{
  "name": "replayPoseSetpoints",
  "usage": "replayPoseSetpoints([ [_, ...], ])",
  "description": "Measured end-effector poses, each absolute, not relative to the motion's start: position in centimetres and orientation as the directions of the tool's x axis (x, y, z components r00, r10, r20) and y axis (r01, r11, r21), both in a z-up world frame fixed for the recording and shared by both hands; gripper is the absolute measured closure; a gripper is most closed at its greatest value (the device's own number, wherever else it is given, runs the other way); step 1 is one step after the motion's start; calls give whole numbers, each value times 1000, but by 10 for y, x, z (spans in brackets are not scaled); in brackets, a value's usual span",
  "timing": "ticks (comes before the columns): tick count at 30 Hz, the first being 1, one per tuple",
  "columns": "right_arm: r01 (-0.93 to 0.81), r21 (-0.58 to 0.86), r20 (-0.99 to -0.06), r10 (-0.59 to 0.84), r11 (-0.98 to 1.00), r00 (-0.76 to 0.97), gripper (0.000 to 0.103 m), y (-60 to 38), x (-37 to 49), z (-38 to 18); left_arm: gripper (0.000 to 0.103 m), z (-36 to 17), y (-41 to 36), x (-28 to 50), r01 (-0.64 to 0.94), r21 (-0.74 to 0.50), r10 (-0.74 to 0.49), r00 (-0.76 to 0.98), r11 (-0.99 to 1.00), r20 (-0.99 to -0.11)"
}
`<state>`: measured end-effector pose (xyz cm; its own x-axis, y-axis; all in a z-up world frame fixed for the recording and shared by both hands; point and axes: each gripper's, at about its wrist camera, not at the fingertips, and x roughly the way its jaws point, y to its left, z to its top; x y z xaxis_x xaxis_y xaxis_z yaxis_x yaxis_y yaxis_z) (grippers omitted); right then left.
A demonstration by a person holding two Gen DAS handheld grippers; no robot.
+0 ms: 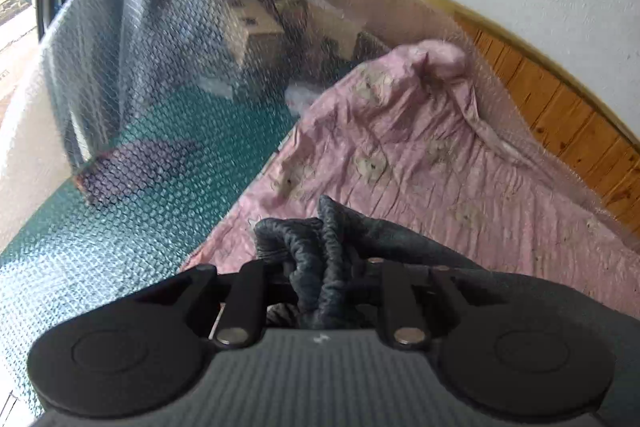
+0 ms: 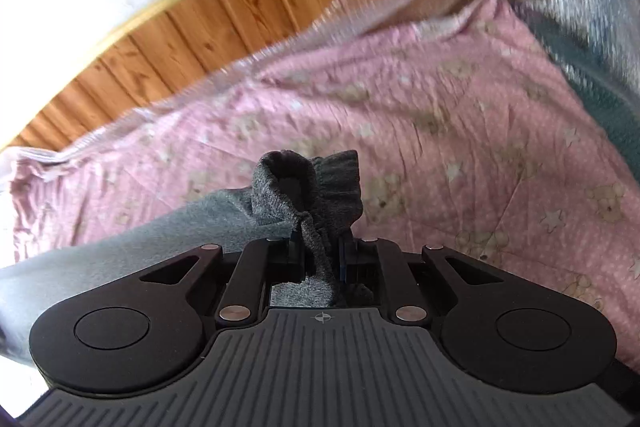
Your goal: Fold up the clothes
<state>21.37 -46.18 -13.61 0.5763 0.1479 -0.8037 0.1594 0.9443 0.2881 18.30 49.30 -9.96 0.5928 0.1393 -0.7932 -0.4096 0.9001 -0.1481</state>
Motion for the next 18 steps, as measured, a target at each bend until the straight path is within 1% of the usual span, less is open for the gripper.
replayPoseSetpoints([
  [1, 179, 280, -821, 139, 943, 554, 90, -460, 223, -149, 80, -114, 492, 192, -403, -157, 132, 602, 902, -788],
  [2, 199, 266, -837, 124, 943, 532, 90, -458, 230, -164, 73, -129, 490, 199, -400, -164, 122, 599, 902, -792],
  [3, 219, 249, -853, 106, 943, 511, 88, -456, 237, -178, 72, -143, 485, 206, -405, -143, 127, 570, 903, -812],
  [4, 238, 231, -868, 89, 943, 489, 82, -453, 243, -193, 70, -157, 480, 212, -418, -91, 157, 522, 904, -838],
  [5, 256, 200, -884, 61, 946, 464, 78, -451, 248, -204, 65, -166, 475, 215, -429, -38, 193, 482, 903, -855],
  [6, 272, 163, -891, 23, 948, 453, 61, -451, 249, -210, 62, -171, 473, 213, -434, 5, 225, 457, 901, -860],
  [7, 289, 126, -893, -19, 949, 450, 42, -452, 249, -214, 53, -172, 472, 208, -435, 33, 250, 454, 900, -855],
  [8, 307, 96, -887, -59, 947, 458, 37, -455, 247, -214, 45, -173, 472, 203, -441, 55, 275, 452, 896, -849],
  [9, 328, 79, -874, -93, 941, 477, 31, -461, 241, -209, 41, -170, 478, 196, -465, 63, 297, 451, 883, -841],
  [10, 350, 84, -862, -108, 933, 495, 28, -468, 233, -204, 30, -167, 486, 188, -493, 63, 316, 450, 868, -835],
  [11, 372, 98, -851, -115, 923, 512, 28, -476, 223, -198, 27, -164, 497, 180, -530, 40, 321, 449, 847, -834],
  [13, 411, 141, -829, -120, 901, 546, 29, -489, 202, -188, 26, -158, 519, 166, -584, -26, 309, 466, 811, -829],
  [15, 424, 214, -807, -85, 880, 584, 30, -493, 178, -184, 27, -150, 535, 154, -628, -89, 301, 486, 773, -821],
  [16, 425, 227, -803, -78, 876, 591, 30, -492, 173, -184, 27, -147, 538, 149, -640, -121, 291, 499, 759, -816],
  [18, 423, 228, -803, -76, 877, 592, 31, -486, 168, -188, 26, -146, 526, 140, -622, -193, 232, 535, 759, -813],
])
